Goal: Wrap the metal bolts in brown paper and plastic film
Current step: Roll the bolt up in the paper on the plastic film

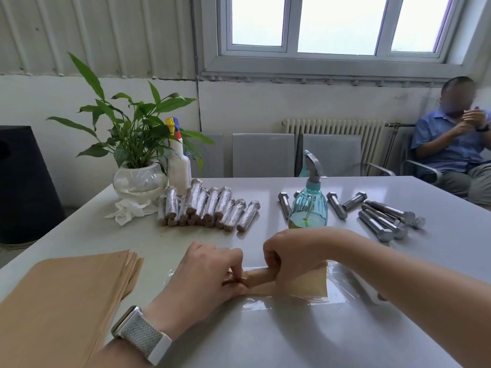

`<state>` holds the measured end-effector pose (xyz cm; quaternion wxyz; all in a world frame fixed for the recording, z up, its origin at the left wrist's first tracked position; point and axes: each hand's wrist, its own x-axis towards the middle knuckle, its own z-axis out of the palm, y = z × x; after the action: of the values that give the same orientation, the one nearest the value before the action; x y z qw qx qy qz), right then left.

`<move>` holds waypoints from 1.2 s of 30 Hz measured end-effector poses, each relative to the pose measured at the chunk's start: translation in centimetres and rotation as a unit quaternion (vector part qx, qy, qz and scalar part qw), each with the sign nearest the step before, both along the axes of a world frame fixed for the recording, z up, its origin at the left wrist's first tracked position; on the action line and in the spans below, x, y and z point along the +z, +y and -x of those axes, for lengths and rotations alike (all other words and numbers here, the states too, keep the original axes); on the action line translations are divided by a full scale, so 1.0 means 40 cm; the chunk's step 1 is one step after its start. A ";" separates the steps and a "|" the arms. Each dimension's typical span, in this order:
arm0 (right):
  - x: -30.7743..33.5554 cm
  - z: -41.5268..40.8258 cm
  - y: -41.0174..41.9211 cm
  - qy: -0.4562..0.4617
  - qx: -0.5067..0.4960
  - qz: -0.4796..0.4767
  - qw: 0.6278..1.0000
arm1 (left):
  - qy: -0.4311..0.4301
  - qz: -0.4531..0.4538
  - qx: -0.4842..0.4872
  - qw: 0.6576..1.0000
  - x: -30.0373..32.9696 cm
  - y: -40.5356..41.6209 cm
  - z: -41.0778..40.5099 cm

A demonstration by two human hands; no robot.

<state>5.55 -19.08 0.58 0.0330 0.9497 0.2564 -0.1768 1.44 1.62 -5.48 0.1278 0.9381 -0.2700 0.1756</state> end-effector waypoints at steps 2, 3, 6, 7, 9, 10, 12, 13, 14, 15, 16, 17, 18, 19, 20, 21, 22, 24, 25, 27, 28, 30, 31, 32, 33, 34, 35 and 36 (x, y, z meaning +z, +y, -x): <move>0.003 0.001 0.002 -0.009 -0.006 -0.006 1.000 | 0.006 0.005 0.003 1.000 0.002 0.002 -0.001; 0.003 0.003 0.003 -0.016 -0.001 -0.004 1.000 | 0.010 0.008 0.005 1.000 0.002 0.002 -0.002; 0.001 0.010 0.006 -0.030 0.013 -0.004 0.999 | 0.016 0.006 0.010 1.000 0.002 0.003 -0.003; 0.002 0.014 0.007 -0.032 0.015 -0.004 0.999 | 0.018 0.004 0.011 1.000 0.003 0.003 -0.001; 0.004 0.024 0.005 -0.044 0.027 -0.003 0.999 | 0.017 0.000 0.011 1.000 0.005 0.006 0.002; 0.004 0.029 0.003 -0.053 0.037 -0.002 0.998 | 0.011 0.002 0.009 1.000 0.006 0.007 0.003; 0.002 0.038 0.002 -0.079 0.052 -0.001 0.995 | -0.006 0.003 0.006 1.000 0.008 0.005 0.008; -0.003 0.043 0.003 -0.099 0.058 0.002 0.993 | -0.024 -0.003 0.004 1.000 0.008 0.002 0.010; -0.009 0.049 0.003 -0.124 0.069 0.010 0.990 | -0.049 -0.011 0.002 0.999 0.006 -0.001 0.012; -0.018 0.053 0.002 -0.155 0.085 0.020 0.984 | -0.071 -0.013 -0.001 0.997 0.005 -0.006 0.016; -0.028 0.058 0.000 -0.187 0.104 0.028 0.976 | -0.091 -0.014 -0.005 0.996 0.003 -0.012 0.021; -0.040 0.062 -0.002 -0.215 0.122 0.028 0.968 | -0.107 -0.015 -0.010 0.994 -0.002 -0.017 0.023; -0.052 0.065 -0.007 -0.239 0.134 0.023 0.962 | -0.122 -0.015 -0.014 0.992 -0.006 -0.020 0.022; -0.062 0.066 -0.012 -0.257 0.142 0.016 0.956 | -0.130 -0.015 -0.017 0.991 -0.010 -0.020 0.020; -0.071 0.067 -0.017 -0.271 0.147 0.011 0.951 | -0.132 -0.016 -0.020 0.991 -0.012 -0.021 0.019; -0.078 0.067 -0.021 -0.278 0.148 0.006 0.949 | -0.132 -0.017 -0.023 0.991 -0.014 -0.021 0.017; -0.083 0.067 -0.027 -0.280 0.146 -0.003 0.949 | -0.132 -0.018 -0.026 0.991 -0.013 -0.022 0.016; -0.089 0.067 -0.041 -0.265 0.129 -0.033 0.955 | -0.120 -0.011 -0.030 0.992 -0.012 -0.023 0.017; -0.091 0.067 -0.050 -0.250 0.117 -0.057 0.959 | -0.109 -0.002 -0.030 0.994 -0.011 -0.022 0.016; -0.094 0.066 -0.069 -0.213 0.087 -0.124 0.965 | -0.076 0.021 -0.024 0.997 -0.012 -0.016 0.013; -0.095 0.066 -0.077 -0.201 0.076 -0.152 0.965 | -0.055 0.031 -0.020 0.998 -0.012 -0.012 0.010; -0.102 0.067 -0.088 -0.200 0.075 -0.189 0.958 | -0.028 0.037 -0.014 0.999 -0.013 -0.006 0.003; -0.108 0.070 -0.093 -0.205 0.080 -0.200 0.955 | -0.022 0.035 -0.014 0.999 -0.014 -0.005 0.000; -0.115 0.075 -0.097 -0.209 0.083 -0.210 0.952 | -0.017 0.031 -0.015 0.999 -0.017 -0.006 0.000; -0.123 0.082 -0.103 -0.212 0.083 -0.222 0.948 | -0.014 0.029 -0.017 0.999 -0.019 -0.008 -0.001; -0.131 0.090 -0.108 -0.214 0.079 -0.238 0.944 | -0.013 0.027 -0.019 0.999 -0.020 -0.009 0.000; -0.139 0.098 -0.112 -0.215 0.072 -0.255 0.940 | -0.012 0.026 -0.020 0.999 -0.021 -0.010 0.000; -0.146 0.105 -0.114 -0.215 0.064 -0.268 0.937 | -0.007 0.026 -0.020 0.999 -0.022 -0.010 0.001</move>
<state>1.33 -23.66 -5.27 -0.1576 0.9200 0.3416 0.1097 1.39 1.24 -6.36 0.1540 0.9275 -0.2849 0.1869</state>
